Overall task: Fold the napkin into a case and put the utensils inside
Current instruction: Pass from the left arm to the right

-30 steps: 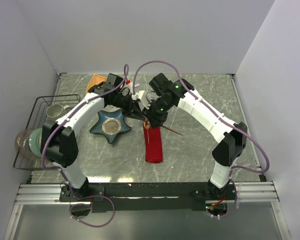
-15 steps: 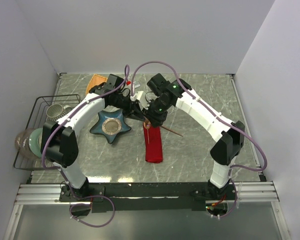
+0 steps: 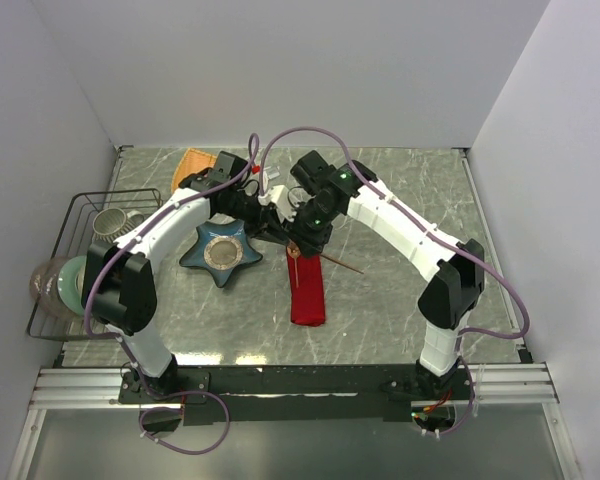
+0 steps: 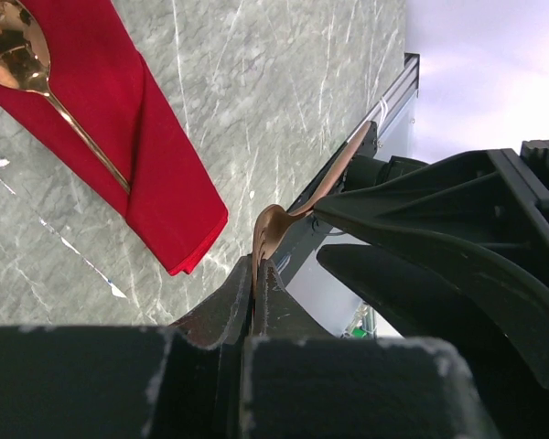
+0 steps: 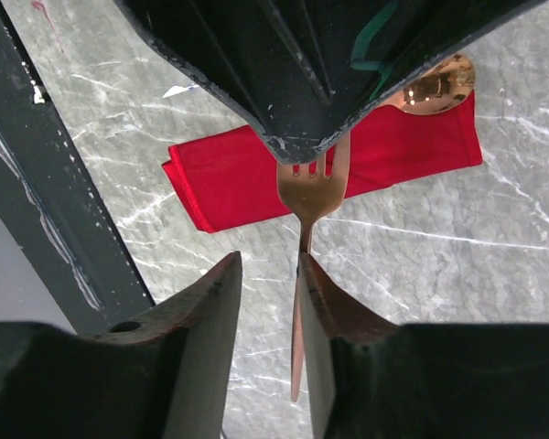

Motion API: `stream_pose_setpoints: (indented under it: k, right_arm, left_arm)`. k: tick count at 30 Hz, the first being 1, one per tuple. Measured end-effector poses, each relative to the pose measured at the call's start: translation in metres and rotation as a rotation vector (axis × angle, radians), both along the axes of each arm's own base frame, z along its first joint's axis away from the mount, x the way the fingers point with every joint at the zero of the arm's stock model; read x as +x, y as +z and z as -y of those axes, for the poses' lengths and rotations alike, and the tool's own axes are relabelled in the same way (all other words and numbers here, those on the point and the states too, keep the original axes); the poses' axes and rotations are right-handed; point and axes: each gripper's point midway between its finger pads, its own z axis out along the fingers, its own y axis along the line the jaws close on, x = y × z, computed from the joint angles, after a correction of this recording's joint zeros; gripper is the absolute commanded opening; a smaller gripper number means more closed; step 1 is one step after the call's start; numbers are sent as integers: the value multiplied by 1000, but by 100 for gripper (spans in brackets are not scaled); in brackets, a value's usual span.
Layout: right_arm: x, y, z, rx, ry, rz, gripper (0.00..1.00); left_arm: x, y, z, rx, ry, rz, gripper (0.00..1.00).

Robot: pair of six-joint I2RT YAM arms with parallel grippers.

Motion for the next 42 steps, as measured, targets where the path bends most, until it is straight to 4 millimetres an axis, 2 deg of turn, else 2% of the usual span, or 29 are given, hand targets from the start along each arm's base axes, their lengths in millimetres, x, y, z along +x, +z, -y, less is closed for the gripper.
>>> stream_pose_setpoints:
  k: [9, 14, 16, 20, 27, 37, 40, 42]
  right_arm:
    - [1, 0, 1, -6, -19, 4, 39]
    - [9, 8, 3, -2, -44, 28, 43]
    - [12, 11, 3, 3, -51, 37, 50]
    - [14, 12, 4, 3, -61, 41, 50]
    - [12, 12, 3, 7, -57, 34, 37]
    - [-2, 3, 1, -7, -1, -1, 33]
    - [-4, -1, 3, -17, 10, -8, 26]
    - [-4, -2, 3, -19, 13, -7, 13]
  left_arm:
    - [-1, -1, 0, 1, 0, -2, 1]
    - [-5, 4, 2, -18, -14, -4, 1]
    - [-7, 7, 3, -25, -21, -3, 1]
    - [-9, 9, 4, -35, -31, -7, 1]
    - [-10, 9, 4, -36, -32, -7, 1]
    - [-10, 9, 4, -36, -32, -8, 1]
    - [-10, 9, 4, -36, -31, -7, 1]
    - [-10, 9, 4, -36, -31, -7, 1]
